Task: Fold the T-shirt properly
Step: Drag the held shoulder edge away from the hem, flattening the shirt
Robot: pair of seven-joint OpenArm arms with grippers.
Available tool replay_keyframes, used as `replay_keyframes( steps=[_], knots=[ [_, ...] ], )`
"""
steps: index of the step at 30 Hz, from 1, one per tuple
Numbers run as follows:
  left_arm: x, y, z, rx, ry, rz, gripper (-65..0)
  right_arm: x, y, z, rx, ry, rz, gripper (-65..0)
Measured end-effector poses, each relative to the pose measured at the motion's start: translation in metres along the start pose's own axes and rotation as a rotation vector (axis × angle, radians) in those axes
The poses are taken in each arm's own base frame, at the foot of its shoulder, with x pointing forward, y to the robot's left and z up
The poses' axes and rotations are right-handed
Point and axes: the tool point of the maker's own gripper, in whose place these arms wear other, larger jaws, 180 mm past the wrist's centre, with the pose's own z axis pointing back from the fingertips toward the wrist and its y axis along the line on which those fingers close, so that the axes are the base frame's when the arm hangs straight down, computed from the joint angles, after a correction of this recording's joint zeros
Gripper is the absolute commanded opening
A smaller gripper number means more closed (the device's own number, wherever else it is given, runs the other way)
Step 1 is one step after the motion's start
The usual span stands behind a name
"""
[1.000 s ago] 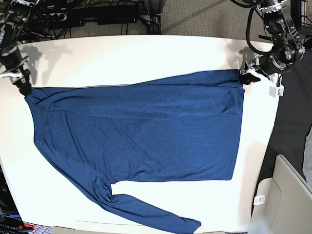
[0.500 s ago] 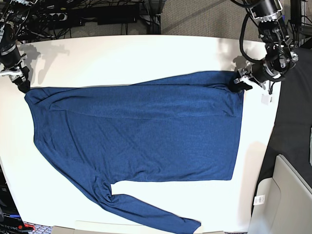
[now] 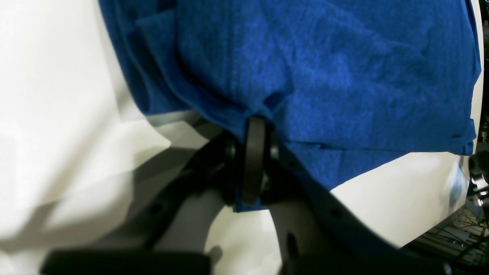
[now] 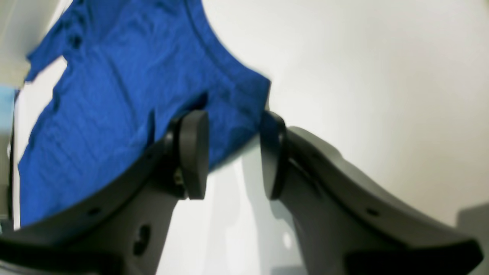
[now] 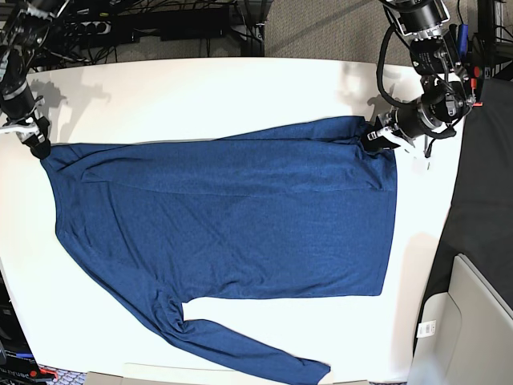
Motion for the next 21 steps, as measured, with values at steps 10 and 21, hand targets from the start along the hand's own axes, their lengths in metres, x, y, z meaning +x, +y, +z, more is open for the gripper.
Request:
replay_keyframes(
  steps=[10,21],
  knots=[
    [-0.001,0.001,0.000,0.000,0.003,0.000,-64.9,-0.008,0.017,-0.039,0.060,0.021,-0.078,-46.0],
    [0.002,0.011,0.012,0.044,0.006,-0.030,-64.9,-0.024,0.026,-0.041,0.071,0.129,-0.033,-64.5]
  ],
)
